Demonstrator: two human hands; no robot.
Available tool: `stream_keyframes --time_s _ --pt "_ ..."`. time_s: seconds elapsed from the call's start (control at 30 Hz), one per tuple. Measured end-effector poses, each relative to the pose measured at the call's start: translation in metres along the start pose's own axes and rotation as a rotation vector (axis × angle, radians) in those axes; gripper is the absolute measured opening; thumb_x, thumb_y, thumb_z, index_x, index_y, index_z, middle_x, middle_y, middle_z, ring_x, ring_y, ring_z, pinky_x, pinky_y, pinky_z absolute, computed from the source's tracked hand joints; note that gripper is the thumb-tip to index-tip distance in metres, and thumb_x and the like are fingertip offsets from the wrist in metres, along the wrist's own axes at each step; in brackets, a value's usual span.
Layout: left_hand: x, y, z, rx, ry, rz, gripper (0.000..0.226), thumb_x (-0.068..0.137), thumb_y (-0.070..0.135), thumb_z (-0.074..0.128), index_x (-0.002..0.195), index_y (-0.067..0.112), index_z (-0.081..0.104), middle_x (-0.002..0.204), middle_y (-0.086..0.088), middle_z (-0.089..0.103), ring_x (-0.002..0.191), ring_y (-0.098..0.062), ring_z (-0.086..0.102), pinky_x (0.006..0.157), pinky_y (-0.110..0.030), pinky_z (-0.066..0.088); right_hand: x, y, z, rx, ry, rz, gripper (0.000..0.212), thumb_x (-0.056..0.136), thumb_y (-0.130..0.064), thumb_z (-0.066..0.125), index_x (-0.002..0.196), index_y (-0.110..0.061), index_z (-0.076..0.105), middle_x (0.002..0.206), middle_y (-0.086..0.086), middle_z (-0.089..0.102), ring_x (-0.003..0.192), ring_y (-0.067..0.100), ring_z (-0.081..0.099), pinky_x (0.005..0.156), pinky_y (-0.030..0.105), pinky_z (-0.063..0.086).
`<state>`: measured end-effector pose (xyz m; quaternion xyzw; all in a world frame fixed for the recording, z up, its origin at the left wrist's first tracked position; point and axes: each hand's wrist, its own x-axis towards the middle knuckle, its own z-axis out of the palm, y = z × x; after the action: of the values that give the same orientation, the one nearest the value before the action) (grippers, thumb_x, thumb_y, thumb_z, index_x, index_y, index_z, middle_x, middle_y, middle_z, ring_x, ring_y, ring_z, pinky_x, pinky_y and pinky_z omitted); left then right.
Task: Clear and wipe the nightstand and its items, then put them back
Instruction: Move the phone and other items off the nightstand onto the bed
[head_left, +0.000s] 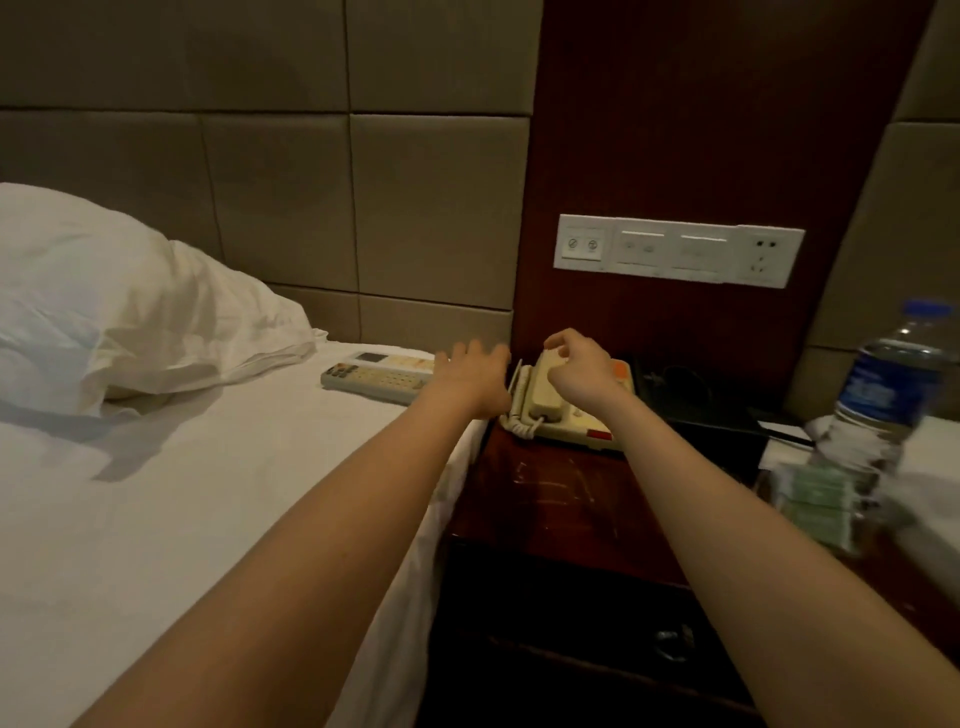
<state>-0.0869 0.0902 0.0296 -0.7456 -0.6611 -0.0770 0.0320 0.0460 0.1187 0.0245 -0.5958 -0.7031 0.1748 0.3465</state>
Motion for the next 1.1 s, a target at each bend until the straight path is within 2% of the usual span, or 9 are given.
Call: stream_keyframes --time_s 0.1,0.17,0.3,0.4,0.5,0.67,0.83,1.0,1.1 --pt "-0.013 0.026 0.006 -0.034 -0.056 0.046 0.057 0.09 0.028 0.051 0.14 0.017 0.028 0.144 -0.018 0.029 0.134 -0.037 0.026 0.108 -0.048 0.023 -0.02 0.019 -0.015 -0.011 0.006 0.051 0.041 0.088 0.002 0.043 0.126 -0.011 0.046 0.134 0.014 0.042 0.081 0.023 0.052 0.051 0.026 0.035" --pt "-0.019 0.042 0.01 -0.035 -0.101 0.081 0.061 0.09 0.03 0.053 0.143 0.019 0.025 0.148 -0.017 0.024 0.137 -0.037 0.023 0.11 -0.049 0.021 -0.032 0.03 -0.024 -0.014 0.065 0.081 0.04 0.087 0.003 0.045 0.125 -0.009 0.047 0.131 0.014 0.043 0.075 0.02 0.051 0.051 0.025 0.037" --pt "-0.027 0.077 0.015 -0.075 -0.171 0.138 0.068 0.09 0.044 0.05 0.146 0.023 0.019 0.15 -0.016 0.022 0.138 -0.036 0.021 0.11 -0.048 0.02 -0.061 0.054 -0.043 -0.118 0.238 0.114 0.042 0.083 -0.001 0.055 0.123 -0.009 0.048 0.129 0.014 0.041 0.114 0.029 0.047 0.084 0.034 0.045" --pt "-0.03 0.104 0.02 -0.114 -0.247 0.174 0.076 0.087 0.055 0.051 0.147 0.025 0.017 0.151 -0.015 0.023 0.137 -0.037 0.025 0.109 -0.049 0.024 -0.081 0.072 -0.062 -0.255 0.361 0.156 0.047 0.081 -0.007 0.06 0.126 -0.012 0.045 0.132 0.013 0.039 0.122 0.031 0.038 0.099 0.041 0.039" --pt "-0.035 0.129 0.029 -0.085 -0.283 0.242 0.085 0.082 0.062 0.054 0.148 0.026 0.014 0.15 -0.015 0.025 0.137 -0.036 0.024 0.11 -0.05 0.02 -0.097 0.091 -0.08 -0.326 0.464 0.273 0.055 0.08 -0.016 0.064 0.129 -0.013 0.04 0.136 0.014 0.035 0.125 0.034 0.035 0.102 0.044 0.034" --pt "-0.038 0.159 0.046 0.033 -0.214 0.336 0.088 0.08 0.066 0.051 0.148 0.026 0.012 0.149 -0.018 0.026 0.138 -0.035 0.022 0.112 -0.05 0.015 -0.117 0.121 -0.091 -0.282 0.506 0.471 0.073 0.078 -0.029 0.07 0.136 -0.011 0.03 0.144 0.019 0.027 0.133 0.037 0.027 0.106 0.049 0.028" --pt "-0.03 0.172 0.062 -0.008 -0.239 0.267 0.095 0.077 0.074 0.046 0.149 0.027 0.008 0.152 -0.019 0.02 0.141 -0.036 0.018 0.113 -0.05 0.012 -0.127 0.144 -0.089 -0.255 0.459 0.544 0.083 0.079 -0.04 0.068 0.141 -0.013 0.019 0.146 0.021 0.023 0.136 0.04 0.022 0.108 0.052 0.025" --pt "-0.026 0.175 0.072 0.006 -0.256 0.219 0.093 0.078 0.077 0.04 0.15 0.026 0.009 0.154 -0.019 0.016 0.141 -0.039 0.016 0.114 -0.049 0.016 -0.126 0.153 -0.091 -0.147 0.409 0.59 0.098 0.074 -0.039 0.074 0.144 -0.012 0.011 0.146 0.025 0.025 0.135 0.042 0.024 0.108 0.05 0.026" --pt "-0.022 0.175 0.072 -0.07 -0.248 0.188 0.093 0.077 0.075 0.044 0.149 0.024 0.012 0.15 -0.02 0.023 0.138 -0.039 0.022 0.111 -0.048 0.021 -0.125 0.154 -0.092 -0.062 0.427 0.603 0.1 0.073 -0.035 0.076 0.144 -0.012 0.01 0.146 0.028 0.022 0.135 0.044 0.021 0.107 0.048 0.029"
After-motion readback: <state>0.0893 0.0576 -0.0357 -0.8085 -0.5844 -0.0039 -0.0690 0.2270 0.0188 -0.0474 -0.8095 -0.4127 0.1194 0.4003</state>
